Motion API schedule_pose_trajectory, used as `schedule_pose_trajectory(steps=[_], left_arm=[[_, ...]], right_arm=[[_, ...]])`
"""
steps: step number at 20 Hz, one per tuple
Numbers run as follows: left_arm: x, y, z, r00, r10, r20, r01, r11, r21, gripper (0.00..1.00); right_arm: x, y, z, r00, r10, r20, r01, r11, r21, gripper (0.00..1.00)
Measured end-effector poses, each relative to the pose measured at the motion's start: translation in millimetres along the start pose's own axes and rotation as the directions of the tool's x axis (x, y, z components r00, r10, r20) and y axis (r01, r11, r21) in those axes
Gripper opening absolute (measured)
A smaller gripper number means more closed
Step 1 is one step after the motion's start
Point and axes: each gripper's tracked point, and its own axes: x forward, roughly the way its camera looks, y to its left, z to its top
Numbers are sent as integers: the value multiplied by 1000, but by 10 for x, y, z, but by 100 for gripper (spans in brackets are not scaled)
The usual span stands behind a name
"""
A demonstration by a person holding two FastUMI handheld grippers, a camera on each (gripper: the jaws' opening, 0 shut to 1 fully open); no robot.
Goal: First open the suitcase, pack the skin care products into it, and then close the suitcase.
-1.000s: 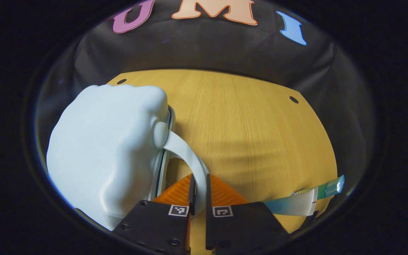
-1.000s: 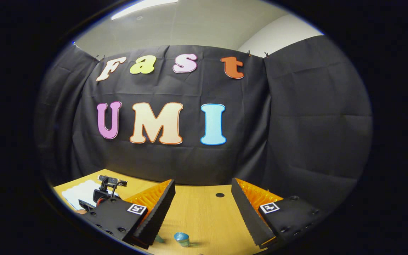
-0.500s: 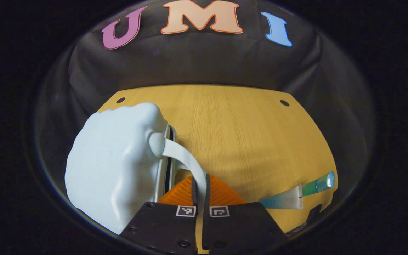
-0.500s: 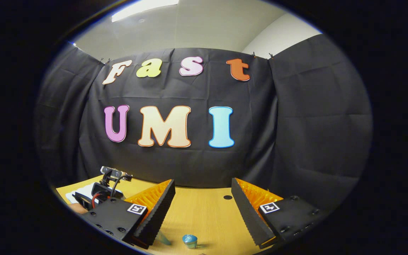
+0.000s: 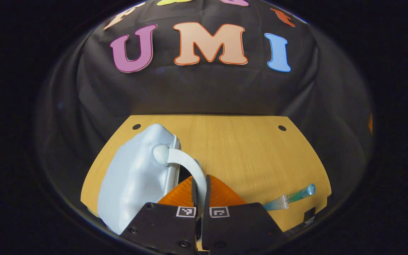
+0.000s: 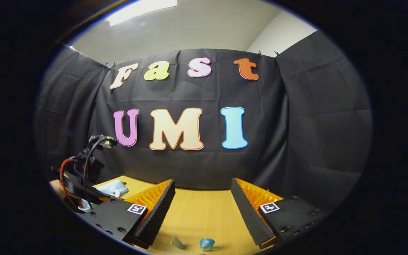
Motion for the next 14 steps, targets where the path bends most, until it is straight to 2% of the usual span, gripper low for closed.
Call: schedule_pose_trajectory(steps=[7, 14], left_arm=[[-310, 651, 416, 996, 44, 79, -43, 999, -8, 0], [-439, 1509, 653, 986, 88, 139, -85, 996, -27, 0]], right_arm=[[99, 447, -48, 999, 47, -6, -47, 999, 17, 100], [205, 952, -128, 998, 66, -24, -65, 997, 37, 100]])
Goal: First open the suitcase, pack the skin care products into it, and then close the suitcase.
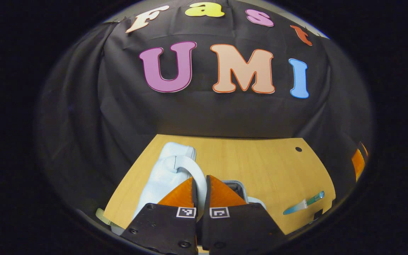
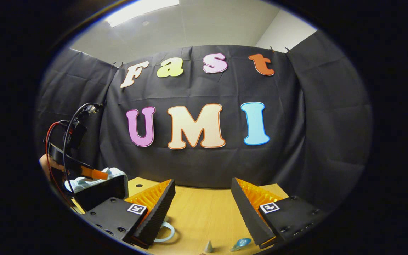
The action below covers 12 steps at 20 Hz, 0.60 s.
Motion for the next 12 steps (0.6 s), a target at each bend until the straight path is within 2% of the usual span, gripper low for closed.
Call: schedule_pose_trajectory(steps=[6, 12], left_arm=[[52, 610, 43, 998, 51, 28, -52, 998, 34, 0], [75, 1436, 0, 988, 147, 40, -148, 989, 15, 0]], right_arm=[[84, 405, -32, 1000, 2, 13, -2, 1000, -16, 99], [158, 710, -125, 1000, -4, -8, 4, 1000, -24, 99]])
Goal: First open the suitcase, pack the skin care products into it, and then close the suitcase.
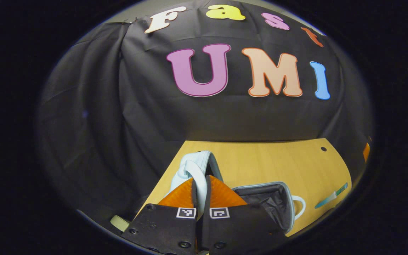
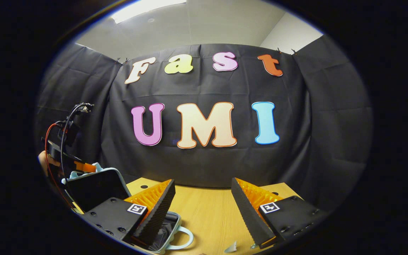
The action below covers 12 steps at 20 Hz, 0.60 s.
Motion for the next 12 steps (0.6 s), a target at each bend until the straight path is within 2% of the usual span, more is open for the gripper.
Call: schedule_pose_trajectory(steps=[7, 10, 12], left_arm=[[236, 713, -249, 997, 74, -21, -76, 995, -59, 0], [332, 1064, -360, 988, 149, -29, -150, 988, -42, 0], [412, 1180, -505, 987, 147, -61, -151, 986, -66, 0]], right_arm=[[53, 391, 31, 999, 31, 10, -31, 999, -37, 99], [61, 495, 11, 999, 40, 4, -40, 998, -55, 99], [59, 530, -29, 999, 41, -10, -41, 998, -53, 100]])
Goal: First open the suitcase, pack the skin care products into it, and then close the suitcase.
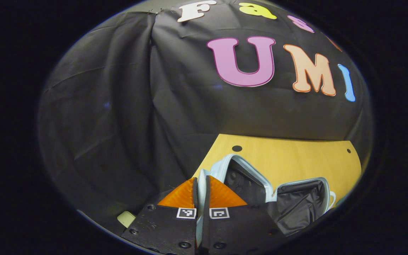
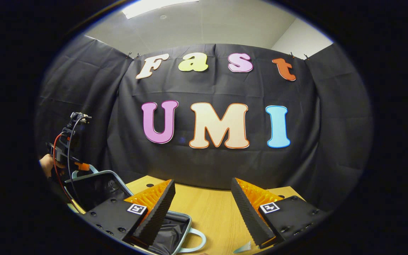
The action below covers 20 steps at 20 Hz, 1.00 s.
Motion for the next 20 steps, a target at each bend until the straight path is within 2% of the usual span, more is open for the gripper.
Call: schedule_pose_trajectory(steps=[4, 9, 17, 18, 20], left_arm=[[245, 252, -457, 994, 25, -104, -33, 997, -72, 0], [518, 336, -1083, 971, 26, -239, -71, 981, -181, 0], [660, 398, -1484, 956, 63, -287, -117, 978, -175, 1], [676, 452, -1511, 952, 100, -288, -151, 975, -160, 3], [660, 489, -1450, 961, 121, -249, -165, 973, -164, 39]], right_arm=[[-20, 5, -20, 1000, -12, -16, 12, 1000, 3, 100], [-47, 34, -92, 999, -13, -40, 12, 1000, -23, 100], [-105, 37, -136, 998, -17, -66, 14, 999, -44, 100], [-108, 30, -126, 998, -16, -65, 13, 999, -49, 100], [-122, -7, -95, 998, -17, -59, 14, 998, -58, 100]])
